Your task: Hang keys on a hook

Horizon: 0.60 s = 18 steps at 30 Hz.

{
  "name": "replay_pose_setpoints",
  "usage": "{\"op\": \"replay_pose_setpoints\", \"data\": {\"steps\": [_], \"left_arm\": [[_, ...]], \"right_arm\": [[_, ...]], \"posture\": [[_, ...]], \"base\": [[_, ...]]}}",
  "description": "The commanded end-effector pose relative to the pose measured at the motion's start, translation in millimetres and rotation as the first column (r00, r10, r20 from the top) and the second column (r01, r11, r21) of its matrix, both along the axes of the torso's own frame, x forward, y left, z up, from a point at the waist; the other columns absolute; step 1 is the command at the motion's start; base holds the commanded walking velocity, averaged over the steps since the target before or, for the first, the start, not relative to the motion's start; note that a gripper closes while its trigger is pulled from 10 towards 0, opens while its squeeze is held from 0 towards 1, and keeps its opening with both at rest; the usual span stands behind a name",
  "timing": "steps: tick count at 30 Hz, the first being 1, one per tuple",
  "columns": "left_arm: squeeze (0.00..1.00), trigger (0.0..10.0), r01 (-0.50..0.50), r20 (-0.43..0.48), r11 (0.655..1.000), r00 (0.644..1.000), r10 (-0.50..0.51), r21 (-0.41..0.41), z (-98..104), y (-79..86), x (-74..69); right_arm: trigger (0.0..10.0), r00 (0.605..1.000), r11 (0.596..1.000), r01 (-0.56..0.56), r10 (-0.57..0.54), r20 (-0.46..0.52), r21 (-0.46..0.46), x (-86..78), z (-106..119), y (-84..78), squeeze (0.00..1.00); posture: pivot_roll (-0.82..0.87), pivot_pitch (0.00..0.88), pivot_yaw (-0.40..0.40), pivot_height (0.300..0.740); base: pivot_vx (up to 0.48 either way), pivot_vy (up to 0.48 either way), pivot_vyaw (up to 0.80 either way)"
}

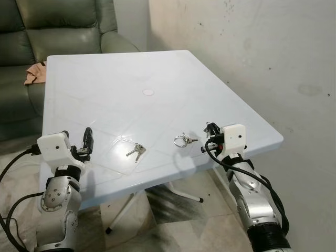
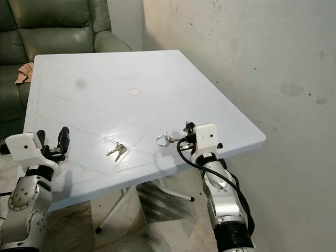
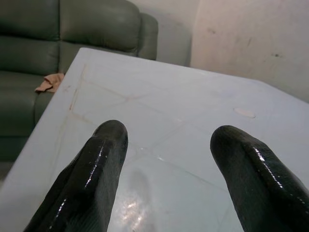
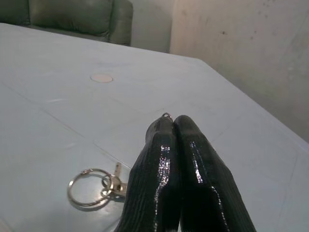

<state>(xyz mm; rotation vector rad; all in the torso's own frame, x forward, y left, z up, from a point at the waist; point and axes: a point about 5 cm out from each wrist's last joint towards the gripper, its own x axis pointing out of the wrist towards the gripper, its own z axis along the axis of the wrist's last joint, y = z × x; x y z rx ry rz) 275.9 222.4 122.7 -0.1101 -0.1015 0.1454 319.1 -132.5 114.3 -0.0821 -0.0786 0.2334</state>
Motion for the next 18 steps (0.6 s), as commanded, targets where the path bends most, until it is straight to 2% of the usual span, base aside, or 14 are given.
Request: {"op": "replay_pose_setpoints", "data": {"steps": [1,13,18], "left_arm": [[0.00,10.0,-0.002,0.006,1.000,1.000,0.002,0.007,2.3,0.1,1.1],[0.00,10.0,0.011,0.006,0.999,1.000,-0.012,0.033,3.7,-2.3,-0.3],[0.00,10.0,0.018,0.006,1.000,1.000,-0.018,0.019,3.6,-2.4,-0.5]], "right_arm": [[10.0,1.000,1.000,0.006,-0.005,0.009,-0.002,0.0,2.6,0.0,0.00],[10.0,1.000,1.000,-0.002,0.002,0.009,-0.012,0.5,3.1,0.9,0.00],[10.0,1.000,1.000,-0.004,0.004,0.010,-0.015,0.0,3.4,1.3,0.00]], "posture": [[-0.05,0.000,-0.061,0.732],[-0.05,0.000,-0.066,0.732],[-0.05,0.000,-0.067,0.732]], "base": [[0.000,0.000,-0.78],[0.000,0.000,-0.78],[0.000,-0.387,-0.78]]}}
